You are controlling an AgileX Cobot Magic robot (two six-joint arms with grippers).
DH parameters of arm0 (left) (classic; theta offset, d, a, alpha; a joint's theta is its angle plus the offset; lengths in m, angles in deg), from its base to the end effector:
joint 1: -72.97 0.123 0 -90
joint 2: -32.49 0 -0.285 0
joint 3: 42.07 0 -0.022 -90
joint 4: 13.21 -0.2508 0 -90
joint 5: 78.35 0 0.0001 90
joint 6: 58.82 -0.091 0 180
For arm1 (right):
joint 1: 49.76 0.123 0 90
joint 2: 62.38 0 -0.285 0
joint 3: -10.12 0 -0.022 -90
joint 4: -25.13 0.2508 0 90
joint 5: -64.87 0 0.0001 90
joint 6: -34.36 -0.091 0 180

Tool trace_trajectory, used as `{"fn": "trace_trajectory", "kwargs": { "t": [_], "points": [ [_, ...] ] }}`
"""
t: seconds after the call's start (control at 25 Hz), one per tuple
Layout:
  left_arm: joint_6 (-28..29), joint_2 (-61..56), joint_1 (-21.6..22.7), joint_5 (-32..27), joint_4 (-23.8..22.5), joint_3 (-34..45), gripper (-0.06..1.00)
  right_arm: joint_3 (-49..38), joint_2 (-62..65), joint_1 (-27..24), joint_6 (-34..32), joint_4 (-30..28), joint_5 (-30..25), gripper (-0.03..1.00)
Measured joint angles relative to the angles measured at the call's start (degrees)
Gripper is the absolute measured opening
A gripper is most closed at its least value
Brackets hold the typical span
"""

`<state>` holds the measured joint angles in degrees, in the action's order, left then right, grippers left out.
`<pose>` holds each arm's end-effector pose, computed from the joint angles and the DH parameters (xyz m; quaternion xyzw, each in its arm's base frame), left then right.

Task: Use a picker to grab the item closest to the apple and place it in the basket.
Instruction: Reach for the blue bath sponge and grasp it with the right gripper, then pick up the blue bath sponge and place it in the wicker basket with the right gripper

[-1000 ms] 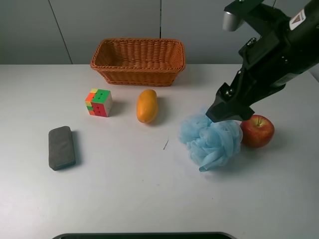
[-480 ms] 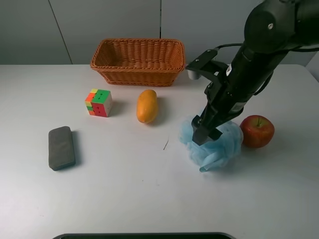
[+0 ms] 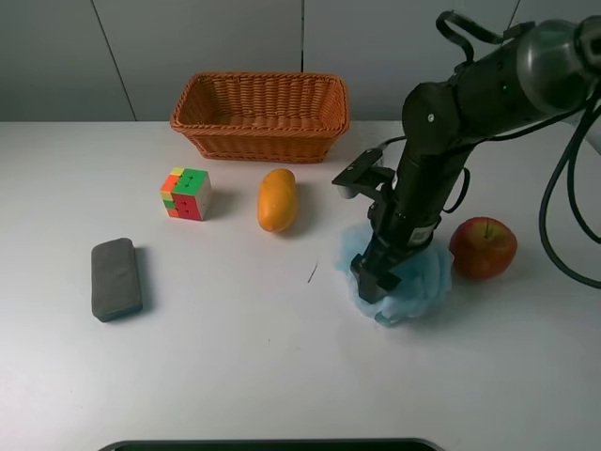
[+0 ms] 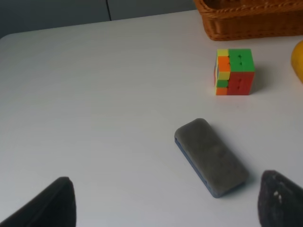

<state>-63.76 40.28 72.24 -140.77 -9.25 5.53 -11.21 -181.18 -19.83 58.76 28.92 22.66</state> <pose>-0.0082 -0.0055 0.2798 0.0444 0.8546 -0.0155 0.5171 0.2677 0.1588 0.1035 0.4340 -0.9004 -0.0207 0.0214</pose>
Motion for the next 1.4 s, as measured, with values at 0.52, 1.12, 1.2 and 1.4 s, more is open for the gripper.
{"fn": "trace_trajectory", "kwargs": {
  "t": [0.52, 1.12, 1.2, 1.4],
  "points": [
    [0.0, 0.0, 0.0, 0.0, 0.0, 0.0, 0.74, 0.2, -1.0, 0.0, 0.0, 0.2, -0.3, 0.44],
    [0.0, 0.0, 0.0, 0.0, 0.0, 0.0, 0.74, 5.8, 0.5, 0.0, -0.9, 0.7, -10.7, 0.42],
    [0.0, 0.0, 0.0, 0.0, 0.0, 0.0, 0.74, 8.2, 0.8, 0.0, -1.7, 1.2, -14.2, 0.42],
    [0.0, 0.0, 0.0, 0.0, 0.0, 0.0, 0.74, 15.2, 1.2, 0.0, -4.2, 1.3, -22.4, 0.42]
  ]
}}
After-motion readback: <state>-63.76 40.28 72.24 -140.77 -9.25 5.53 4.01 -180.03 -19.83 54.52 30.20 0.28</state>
